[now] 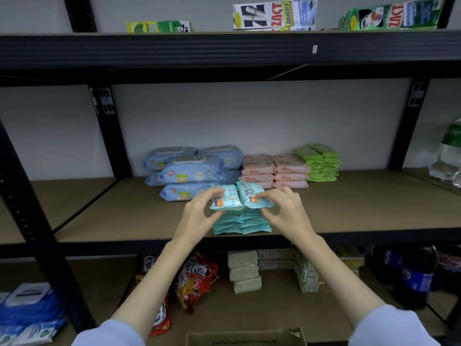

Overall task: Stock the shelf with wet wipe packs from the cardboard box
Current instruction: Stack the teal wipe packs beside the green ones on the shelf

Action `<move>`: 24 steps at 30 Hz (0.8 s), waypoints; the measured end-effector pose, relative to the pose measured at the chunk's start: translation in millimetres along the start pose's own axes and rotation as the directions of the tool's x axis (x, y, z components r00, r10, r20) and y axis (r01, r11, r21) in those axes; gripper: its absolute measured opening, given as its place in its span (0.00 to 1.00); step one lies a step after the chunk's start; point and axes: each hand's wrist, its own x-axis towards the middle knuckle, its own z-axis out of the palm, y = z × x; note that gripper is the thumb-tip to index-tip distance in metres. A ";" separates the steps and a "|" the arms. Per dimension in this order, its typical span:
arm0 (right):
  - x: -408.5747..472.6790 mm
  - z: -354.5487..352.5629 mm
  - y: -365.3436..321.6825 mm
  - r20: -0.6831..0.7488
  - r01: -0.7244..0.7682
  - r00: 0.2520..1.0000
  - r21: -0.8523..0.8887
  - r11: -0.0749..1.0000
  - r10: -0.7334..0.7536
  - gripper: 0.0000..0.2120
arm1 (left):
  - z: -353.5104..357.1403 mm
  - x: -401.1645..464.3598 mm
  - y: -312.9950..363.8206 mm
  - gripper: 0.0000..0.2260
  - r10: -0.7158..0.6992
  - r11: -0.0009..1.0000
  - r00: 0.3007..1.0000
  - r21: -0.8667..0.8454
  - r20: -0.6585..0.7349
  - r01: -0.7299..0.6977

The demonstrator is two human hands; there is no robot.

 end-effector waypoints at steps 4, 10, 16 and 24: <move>14.5 -11.6 -8.1 -0.201 0.111 0.974 0.030 0.993 -0.102 0.16 | -7.3 13.0 18.6 0.19 0.017 0.997 0.989 -0.076 -0.145 -0.028; 68.4 -33.1 -5.3 -0.252 -0.137 0.930 0.440 0.887 0.268 0.12 | -19.5 60.6 29.0 0.08 0.005 0.986 0.960 -0.157 -0.281 -0.051; 84.8 -11.0 14.7 -0.032 -0.230 0.949 0.615 0.754 0.315 0.11 | -4.5 77.8 2.4 0.03 -0.095 0.975 0.985 -0.212 -0.147 0.062; 82.0 18.2 31.7 0.444 -0.666 0.730 0.632 0.396 0.520 0.26 | 13.0 72.6 -12.6 0.22 -0.391 0.765 0.904 -0.486 0.171 0.422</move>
